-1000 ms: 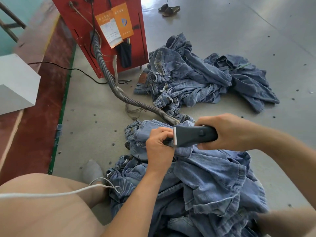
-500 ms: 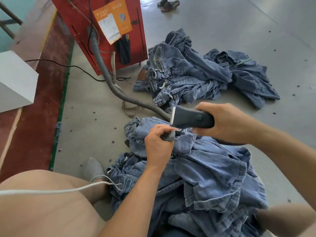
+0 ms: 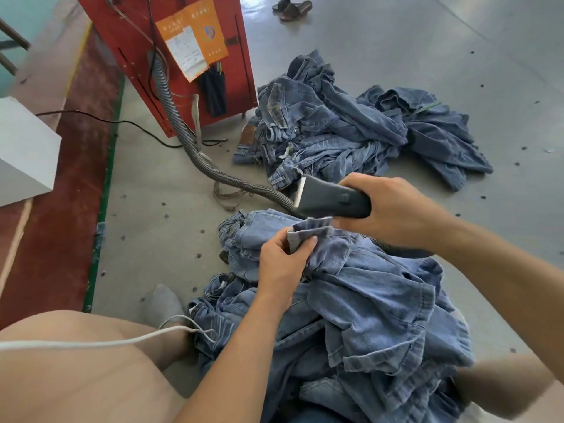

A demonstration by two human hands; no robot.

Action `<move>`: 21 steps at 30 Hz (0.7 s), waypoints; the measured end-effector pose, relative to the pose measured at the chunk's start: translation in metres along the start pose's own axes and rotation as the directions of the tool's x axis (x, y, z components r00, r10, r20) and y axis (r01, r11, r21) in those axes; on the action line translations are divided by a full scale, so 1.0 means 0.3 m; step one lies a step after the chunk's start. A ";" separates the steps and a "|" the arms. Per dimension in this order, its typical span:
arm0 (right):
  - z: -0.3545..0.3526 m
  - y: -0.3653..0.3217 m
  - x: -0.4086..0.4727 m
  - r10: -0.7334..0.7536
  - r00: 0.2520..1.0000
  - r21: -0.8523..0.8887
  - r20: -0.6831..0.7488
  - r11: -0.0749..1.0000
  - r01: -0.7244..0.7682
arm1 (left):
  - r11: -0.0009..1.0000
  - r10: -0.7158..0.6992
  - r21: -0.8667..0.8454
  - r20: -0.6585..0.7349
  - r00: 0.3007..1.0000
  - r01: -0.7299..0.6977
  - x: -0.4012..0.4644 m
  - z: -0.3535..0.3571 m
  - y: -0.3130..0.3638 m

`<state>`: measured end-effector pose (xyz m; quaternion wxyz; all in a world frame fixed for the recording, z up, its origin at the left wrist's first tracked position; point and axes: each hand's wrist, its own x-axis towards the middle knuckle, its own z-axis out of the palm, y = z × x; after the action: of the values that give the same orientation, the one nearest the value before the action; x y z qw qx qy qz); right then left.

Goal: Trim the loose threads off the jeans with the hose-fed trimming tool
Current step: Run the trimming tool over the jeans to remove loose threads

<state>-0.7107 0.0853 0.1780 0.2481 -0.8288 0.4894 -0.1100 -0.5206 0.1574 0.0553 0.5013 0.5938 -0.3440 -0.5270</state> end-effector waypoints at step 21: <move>-0.014 0.211 -0.019 0.169 0.965 -0.150 0.201 0.979 -0.140 | 0.893 -0.124 -0.405 0.199 0.972 0.196 -0.023 -0.157 0.069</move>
<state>-0.7631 0.0638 0.1489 0.2504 -0.8098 0.5296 0.0321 -0.4739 0.1694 0.0742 0.5416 0.4514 -0.2128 -0.6765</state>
